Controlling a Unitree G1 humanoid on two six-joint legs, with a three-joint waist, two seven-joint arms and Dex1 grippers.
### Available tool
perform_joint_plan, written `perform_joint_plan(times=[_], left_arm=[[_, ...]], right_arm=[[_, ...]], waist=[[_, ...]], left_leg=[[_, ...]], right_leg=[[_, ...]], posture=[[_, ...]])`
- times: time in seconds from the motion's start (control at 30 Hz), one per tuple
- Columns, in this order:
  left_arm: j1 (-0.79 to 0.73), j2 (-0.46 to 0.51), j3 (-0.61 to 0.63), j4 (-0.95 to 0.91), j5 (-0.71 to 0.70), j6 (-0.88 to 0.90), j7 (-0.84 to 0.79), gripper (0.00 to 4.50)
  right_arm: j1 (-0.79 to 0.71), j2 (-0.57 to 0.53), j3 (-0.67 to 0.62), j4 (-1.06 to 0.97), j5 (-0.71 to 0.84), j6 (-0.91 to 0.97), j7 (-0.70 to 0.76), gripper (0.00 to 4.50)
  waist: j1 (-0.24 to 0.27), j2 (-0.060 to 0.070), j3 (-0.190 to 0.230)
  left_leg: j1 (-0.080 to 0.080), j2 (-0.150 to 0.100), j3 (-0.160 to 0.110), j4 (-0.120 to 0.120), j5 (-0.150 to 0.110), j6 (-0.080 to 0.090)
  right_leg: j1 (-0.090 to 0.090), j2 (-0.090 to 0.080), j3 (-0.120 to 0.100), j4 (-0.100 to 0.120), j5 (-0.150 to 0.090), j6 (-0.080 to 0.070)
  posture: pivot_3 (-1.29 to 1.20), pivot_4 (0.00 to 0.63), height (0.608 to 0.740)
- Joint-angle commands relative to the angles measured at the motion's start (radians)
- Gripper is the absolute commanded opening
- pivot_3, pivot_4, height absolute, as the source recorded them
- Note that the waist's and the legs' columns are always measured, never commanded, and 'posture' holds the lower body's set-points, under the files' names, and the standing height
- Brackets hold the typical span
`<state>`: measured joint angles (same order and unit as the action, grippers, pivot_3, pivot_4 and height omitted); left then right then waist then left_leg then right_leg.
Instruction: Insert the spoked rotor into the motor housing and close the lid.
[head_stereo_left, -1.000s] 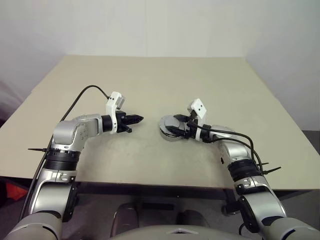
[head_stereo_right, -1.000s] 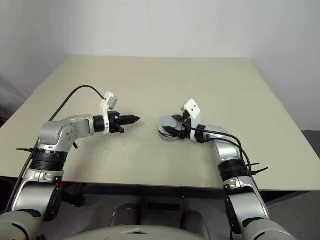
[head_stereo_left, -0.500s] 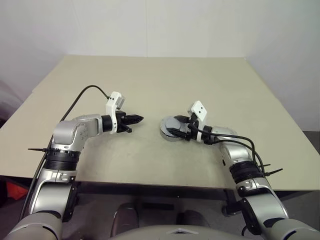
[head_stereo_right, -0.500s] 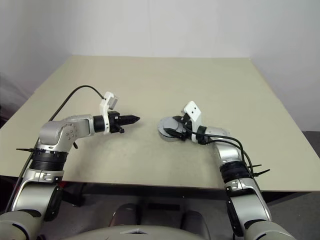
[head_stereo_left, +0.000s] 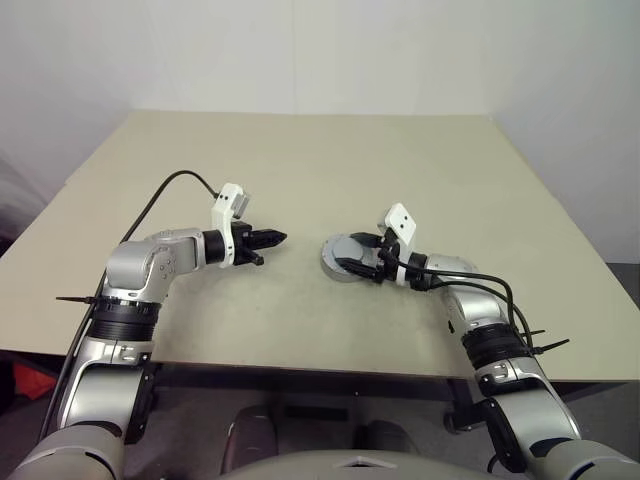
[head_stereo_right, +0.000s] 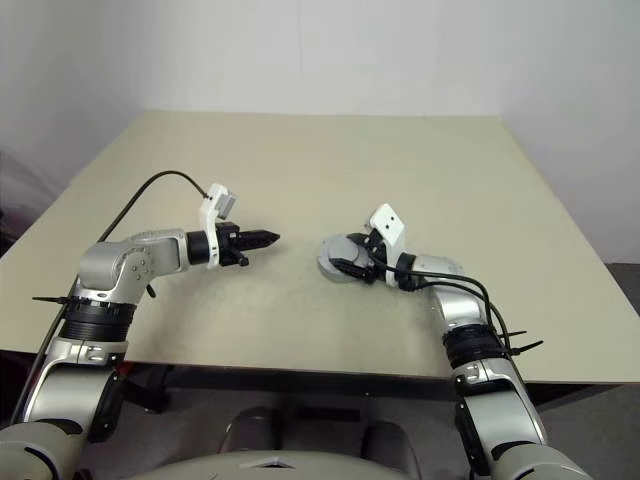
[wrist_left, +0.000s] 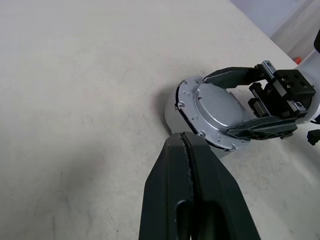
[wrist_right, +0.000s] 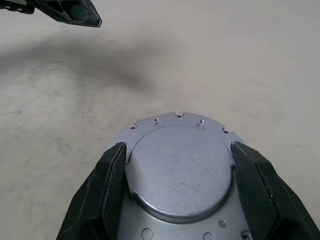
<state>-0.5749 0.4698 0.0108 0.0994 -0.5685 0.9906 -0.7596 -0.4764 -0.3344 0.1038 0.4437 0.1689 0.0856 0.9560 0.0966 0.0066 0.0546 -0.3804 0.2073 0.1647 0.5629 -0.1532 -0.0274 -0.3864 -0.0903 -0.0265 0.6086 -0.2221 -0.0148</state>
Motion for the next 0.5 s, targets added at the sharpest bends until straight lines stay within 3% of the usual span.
perform_joint_plan(times=[0.03, 0.5], left_arm=[[-0.016, 0.006, 0.023, -0.022, -0.009, -0.012, -0.004, 0.00], [-0.009, 0.002, 0.027, -0.037, -0.017, -0.005, 0.004, 0.00]], right_arm=[[0.001, 0.000, 0.011, 0.029, -0.016, 0.000, -0.009, 3.18], [-0.001, -0.010, 0.038, 0.066, -0.044, -0.003, -0.031, 3.18]], waist=[[0.000, 0.000, 0.000], [-0.002, 0.000, 0.000]], left_leg=[[0.000, 0.000, 0.000, 0.000, 0.000, 0.000], [0.006, 0.000, 0.000, 0.000, 0.000, 0.000]], right_leg=[[0.000, 0.000, 0.000, 0.000, 0.000, 0.000], [0.006, 0.000, 0.000, 0.000, 0.000, 0.000]], posture=[[0.00, 0.000, 0.740], [0.00, 0.000, 0.740]])
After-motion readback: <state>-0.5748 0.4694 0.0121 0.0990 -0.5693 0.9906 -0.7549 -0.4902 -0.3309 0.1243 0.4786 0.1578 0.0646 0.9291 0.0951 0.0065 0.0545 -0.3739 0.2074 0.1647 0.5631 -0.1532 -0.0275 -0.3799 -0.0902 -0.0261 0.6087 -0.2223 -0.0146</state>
